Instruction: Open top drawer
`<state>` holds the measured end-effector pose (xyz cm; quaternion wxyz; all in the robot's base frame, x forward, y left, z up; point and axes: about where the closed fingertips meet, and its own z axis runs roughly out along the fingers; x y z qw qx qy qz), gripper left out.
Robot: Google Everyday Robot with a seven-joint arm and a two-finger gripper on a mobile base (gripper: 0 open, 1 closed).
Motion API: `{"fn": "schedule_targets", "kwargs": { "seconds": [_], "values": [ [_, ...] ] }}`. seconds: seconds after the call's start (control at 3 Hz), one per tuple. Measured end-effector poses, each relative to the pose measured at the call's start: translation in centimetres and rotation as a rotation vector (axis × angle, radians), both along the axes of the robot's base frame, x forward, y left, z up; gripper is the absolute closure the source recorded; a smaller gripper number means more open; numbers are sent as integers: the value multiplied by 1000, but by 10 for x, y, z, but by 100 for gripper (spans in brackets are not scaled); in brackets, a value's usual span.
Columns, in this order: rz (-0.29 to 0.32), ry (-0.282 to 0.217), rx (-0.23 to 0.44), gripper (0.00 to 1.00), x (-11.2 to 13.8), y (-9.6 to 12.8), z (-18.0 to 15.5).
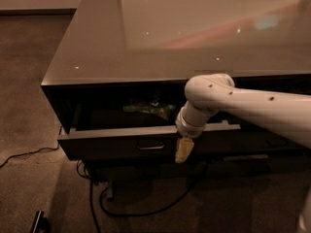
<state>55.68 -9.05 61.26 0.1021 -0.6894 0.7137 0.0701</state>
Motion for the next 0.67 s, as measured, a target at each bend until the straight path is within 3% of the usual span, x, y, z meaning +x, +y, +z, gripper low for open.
{"fn": "schedule_targets", "kwargs": {
  "seconds": [0.67],
  "values": [
    [-24,0,-8,66,-18,-8,1]
  ]
}}
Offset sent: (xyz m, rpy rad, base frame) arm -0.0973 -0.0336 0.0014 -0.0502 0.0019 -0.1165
